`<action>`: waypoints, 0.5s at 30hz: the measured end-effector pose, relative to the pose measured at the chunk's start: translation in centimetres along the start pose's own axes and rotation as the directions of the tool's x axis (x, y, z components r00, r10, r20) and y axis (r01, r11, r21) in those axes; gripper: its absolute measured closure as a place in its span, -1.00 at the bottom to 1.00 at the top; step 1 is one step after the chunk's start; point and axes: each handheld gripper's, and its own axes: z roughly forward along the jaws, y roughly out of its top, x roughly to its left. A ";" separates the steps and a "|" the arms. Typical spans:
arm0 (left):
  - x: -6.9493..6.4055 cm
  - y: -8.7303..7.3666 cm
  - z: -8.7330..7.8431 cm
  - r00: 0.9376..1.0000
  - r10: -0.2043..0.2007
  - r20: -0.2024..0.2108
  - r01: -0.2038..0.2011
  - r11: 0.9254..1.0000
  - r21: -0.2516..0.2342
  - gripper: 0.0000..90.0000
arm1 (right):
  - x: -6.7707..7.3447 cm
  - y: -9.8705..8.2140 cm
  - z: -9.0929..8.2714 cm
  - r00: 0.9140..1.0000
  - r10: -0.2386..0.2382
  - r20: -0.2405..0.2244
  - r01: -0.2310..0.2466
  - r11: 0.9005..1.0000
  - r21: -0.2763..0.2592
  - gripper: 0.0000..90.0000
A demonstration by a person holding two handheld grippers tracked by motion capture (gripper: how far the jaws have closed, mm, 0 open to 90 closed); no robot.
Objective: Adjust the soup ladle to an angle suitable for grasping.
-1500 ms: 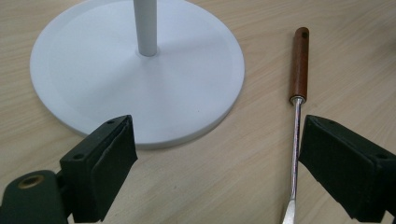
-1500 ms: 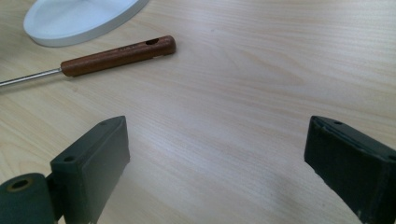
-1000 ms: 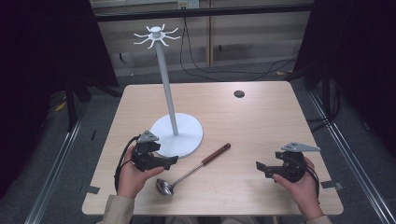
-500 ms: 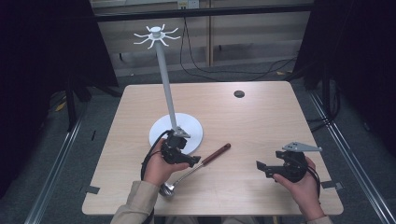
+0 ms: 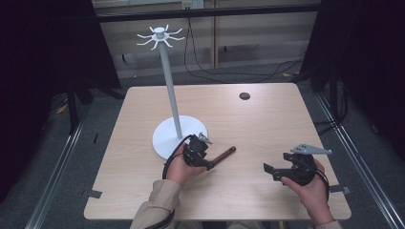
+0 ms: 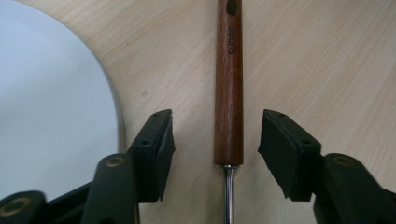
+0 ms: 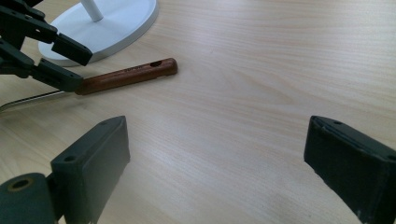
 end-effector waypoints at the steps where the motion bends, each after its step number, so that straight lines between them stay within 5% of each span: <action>1: 0.0 0.0 0.2 1.000 0.005 0.004 -0.005 1.000 0.011 0.07 | 0.0 0.0 0.0 1.000 0.000 -0.001 0.000 1.000 -0.001 -0.86; 9: -0.2 0.1 1.2 1.000 0.004 0.003 -0.004 0.999 0.040 0.22 | 0.2 0.1 0.0 1.000 -0.004 -0.001 0.004 1.000 -0.007 -0.86; 12: -0.6 0.4 1.2 0.998 0.068 -0.009 -0.067 0.995 0.074 0.51 | 0.3 0.1 0.1 1.000 -0.007 -0.002 0.007 1.000 -0.004 -0.86; 15: -0.9 0.7 1.3 0.998 0.062 -0.018 -0.060 0.993 0.098 0.63 | 0.2 0.0 0.2 1.000 -0.006 0.000 0.006 1.000 -0.003 -0.87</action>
